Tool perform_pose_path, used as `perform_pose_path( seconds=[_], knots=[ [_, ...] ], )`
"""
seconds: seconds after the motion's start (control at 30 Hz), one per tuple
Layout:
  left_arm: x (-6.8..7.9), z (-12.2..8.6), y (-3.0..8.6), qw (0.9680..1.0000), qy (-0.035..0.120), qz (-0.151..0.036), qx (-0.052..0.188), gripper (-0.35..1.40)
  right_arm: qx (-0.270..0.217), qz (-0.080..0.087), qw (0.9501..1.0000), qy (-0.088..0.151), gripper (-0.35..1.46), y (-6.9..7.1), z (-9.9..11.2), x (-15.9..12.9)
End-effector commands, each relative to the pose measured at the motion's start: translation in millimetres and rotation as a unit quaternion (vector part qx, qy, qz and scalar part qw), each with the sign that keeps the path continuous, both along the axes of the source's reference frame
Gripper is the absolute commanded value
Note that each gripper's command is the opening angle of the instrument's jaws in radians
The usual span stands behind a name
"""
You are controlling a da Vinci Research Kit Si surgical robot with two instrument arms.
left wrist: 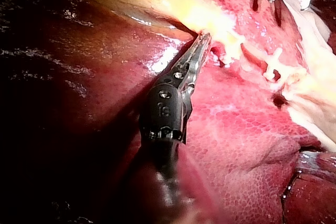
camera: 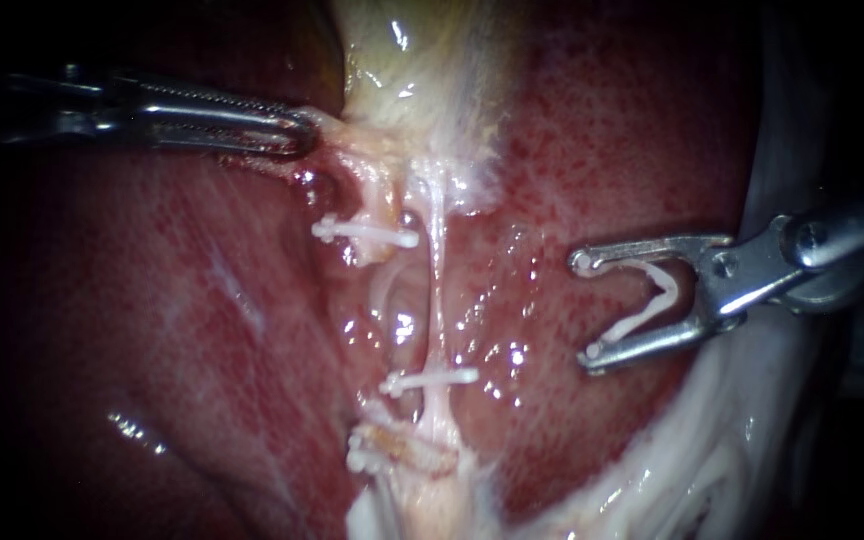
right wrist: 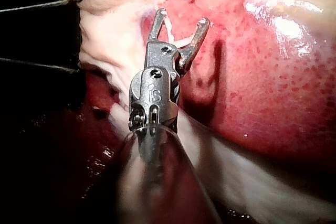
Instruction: Clipping second clip right tube
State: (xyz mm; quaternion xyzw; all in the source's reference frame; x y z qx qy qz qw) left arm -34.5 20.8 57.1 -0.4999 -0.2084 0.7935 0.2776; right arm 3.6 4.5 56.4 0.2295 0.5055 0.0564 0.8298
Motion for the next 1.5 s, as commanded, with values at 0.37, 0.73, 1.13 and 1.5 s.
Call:
perform_pose_path(
  seconds=[0.37,0.73,1.13,1.5],
  knots=[
    [4.4,-5.9,3.0,0.9998,-0.006,-0.017,-0.002,-0.35,0.002,-0.003,1.0000,0.000,0.50,-0.1,-0.2,0.5],
    [4.3,-6.2,2.7,0.9998,-0.007,-0.019,-0.003,-0.35,0.094,0.021,0.9954,-0.006,0.50,-0.3,0.2,6.2],
    [4.2,-6.2,2.6,0.9998,-0.006,-0.020,-0.003,-0.35,0.152,0.040,0.9873,-0.021,0.50,-2.4,6.1,11.1],
    [4.1,-6.2,2.6,0.9998,-0.006,-0.020,-0.003,-0.35,0.212,0.043,0.9764,0.006,0.50,-3.2,9.6,14.3]
  ],
)
